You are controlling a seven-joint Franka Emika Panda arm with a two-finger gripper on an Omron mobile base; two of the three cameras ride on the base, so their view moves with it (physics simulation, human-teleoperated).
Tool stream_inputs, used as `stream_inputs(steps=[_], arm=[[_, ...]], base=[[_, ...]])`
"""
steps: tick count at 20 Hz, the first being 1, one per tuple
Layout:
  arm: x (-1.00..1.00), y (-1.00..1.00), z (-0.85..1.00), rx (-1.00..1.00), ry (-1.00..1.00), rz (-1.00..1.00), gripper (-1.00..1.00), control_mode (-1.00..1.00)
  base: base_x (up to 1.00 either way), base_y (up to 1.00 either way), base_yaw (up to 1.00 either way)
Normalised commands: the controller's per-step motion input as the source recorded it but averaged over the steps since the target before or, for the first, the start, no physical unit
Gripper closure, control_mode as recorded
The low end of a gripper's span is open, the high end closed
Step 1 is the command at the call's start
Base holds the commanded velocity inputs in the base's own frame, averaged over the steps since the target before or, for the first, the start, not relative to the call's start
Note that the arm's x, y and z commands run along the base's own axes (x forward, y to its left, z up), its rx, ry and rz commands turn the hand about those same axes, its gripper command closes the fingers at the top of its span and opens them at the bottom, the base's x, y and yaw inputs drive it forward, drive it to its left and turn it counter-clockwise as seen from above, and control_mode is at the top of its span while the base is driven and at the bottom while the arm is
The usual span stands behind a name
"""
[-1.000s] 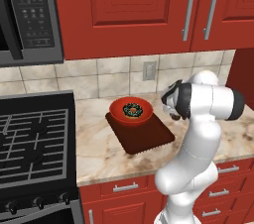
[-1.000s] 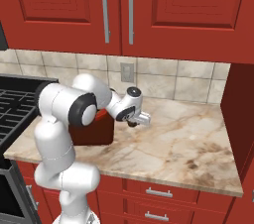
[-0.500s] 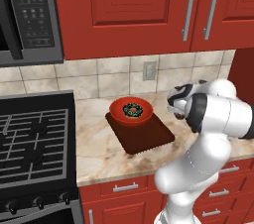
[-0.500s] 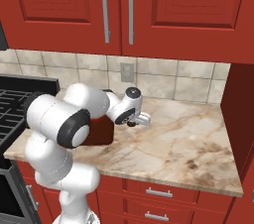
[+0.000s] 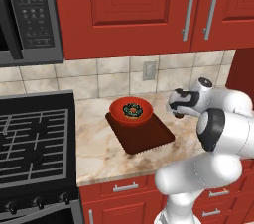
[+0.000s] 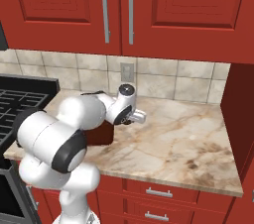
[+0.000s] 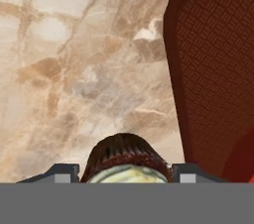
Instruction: Place the bowl with donut and the cupcake onto the tray.
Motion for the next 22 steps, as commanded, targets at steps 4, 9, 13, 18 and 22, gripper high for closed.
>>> stream_inputs(steps=[4,9,13,18,22], arm=[[-0.21,0.30,0.01,0.00,0.00,0.08,1.00,-1.00],[-0.30,0.40,0.00,0.00,0.00,0.07,1.00,-1.00],[-0.38,0.43,0.00,0.00,0.00,0.07,1.00,-1.00],[-0.47,0.39,0.00,0.00,0.00,0.06,1.00,-1.00],[-0.38,0.38,-0.10,-0.01,0.00,0.08,1.00,-1.00]], base=[[0.00,0.00,0.00],[0.00,0.00,0.00],[0.00,0.00,0.00],[0.00,0.00,0.00],[0.00,0.00,0.00]])
